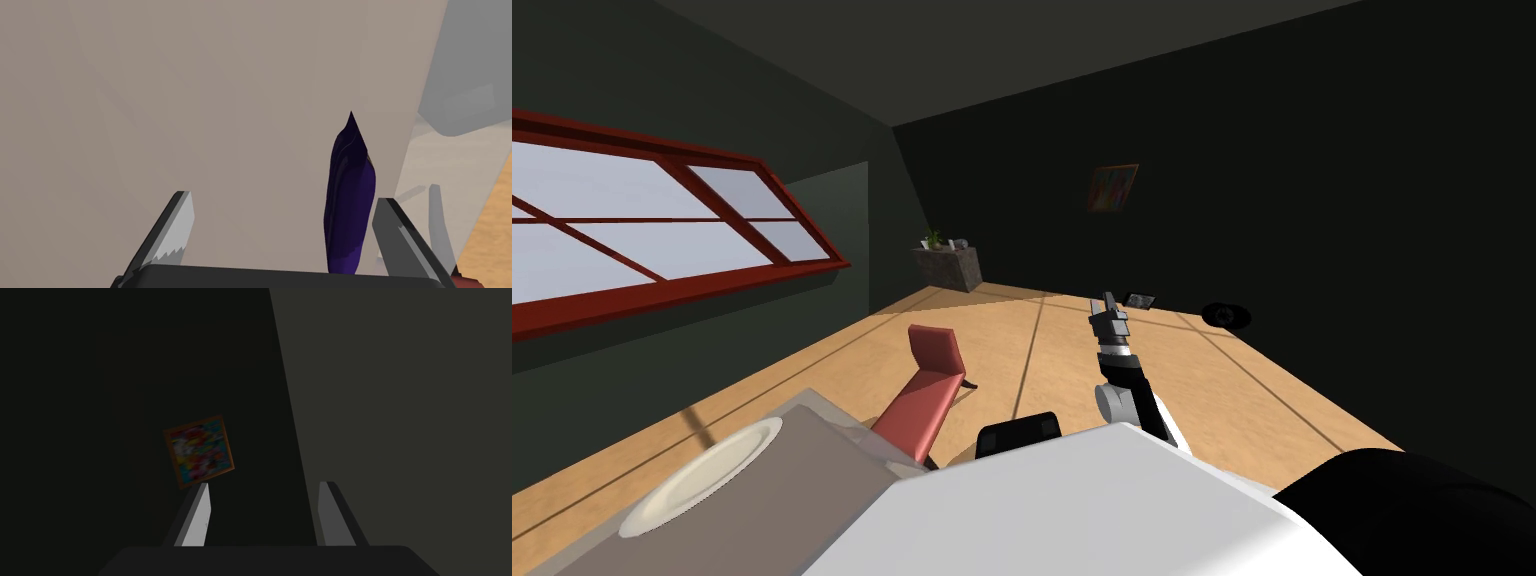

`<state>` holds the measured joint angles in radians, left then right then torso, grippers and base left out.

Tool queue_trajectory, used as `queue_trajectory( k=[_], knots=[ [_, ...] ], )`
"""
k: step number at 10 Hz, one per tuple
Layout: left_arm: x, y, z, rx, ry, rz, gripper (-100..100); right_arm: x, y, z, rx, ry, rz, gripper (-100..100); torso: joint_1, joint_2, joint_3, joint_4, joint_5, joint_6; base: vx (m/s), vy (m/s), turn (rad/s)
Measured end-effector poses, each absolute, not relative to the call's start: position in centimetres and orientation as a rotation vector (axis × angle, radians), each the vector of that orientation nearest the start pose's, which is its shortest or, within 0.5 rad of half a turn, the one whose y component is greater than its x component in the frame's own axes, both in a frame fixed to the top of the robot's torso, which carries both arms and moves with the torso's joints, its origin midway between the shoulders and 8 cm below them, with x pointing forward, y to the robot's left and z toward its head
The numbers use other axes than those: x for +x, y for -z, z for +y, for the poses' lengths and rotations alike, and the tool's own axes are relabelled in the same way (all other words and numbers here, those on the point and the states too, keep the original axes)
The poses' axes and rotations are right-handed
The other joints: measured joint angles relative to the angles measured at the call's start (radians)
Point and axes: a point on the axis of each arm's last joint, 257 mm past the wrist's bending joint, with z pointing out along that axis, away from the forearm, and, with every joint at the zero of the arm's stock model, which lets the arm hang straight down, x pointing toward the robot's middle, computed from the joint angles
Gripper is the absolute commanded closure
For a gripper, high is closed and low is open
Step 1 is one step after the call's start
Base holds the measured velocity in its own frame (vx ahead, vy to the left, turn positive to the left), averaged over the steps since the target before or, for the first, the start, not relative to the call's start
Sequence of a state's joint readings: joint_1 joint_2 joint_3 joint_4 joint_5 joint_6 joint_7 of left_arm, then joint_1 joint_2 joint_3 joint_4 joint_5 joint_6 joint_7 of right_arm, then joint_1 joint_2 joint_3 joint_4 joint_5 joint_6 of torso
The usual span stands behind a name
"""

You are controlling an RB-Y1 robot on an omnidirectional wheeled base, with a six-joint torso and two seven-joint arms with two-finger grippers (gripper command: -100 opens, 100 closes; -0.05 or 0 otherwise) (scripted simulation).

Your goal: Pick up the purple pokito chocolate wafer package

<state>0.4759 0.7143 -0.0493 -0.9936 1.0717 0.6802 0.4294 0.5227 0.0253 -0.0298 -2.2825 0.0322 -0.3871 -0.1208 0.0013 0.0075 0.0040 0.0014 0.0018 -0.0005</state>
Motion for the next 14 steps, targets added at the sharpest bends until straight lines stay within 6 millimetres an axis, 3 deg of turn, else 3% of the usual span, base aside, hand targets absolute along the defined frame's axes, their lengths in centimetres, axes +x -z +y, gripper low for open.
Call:
queue_trajectory(
  k=[7,14],
  knots=[
    [6.2,58.2,53.2,-3.018,0.028,0.619,-100,35.7,0.4,-29.6,0.811,-1.320,0.656,0,0.004,-0.001,0.000,0.000,0.001,0.000,-0.094,0.009,-0.065],
    [8.9,59.1,51.8,-3.058,0.004,0.552,-100,35.7,0.4,-29.6,0.811,-1.320,0.656,0,0.006,-0.003,-0.001,0.000,0.001,0.000,-0.075,0.006,-0.048]
  ],
)
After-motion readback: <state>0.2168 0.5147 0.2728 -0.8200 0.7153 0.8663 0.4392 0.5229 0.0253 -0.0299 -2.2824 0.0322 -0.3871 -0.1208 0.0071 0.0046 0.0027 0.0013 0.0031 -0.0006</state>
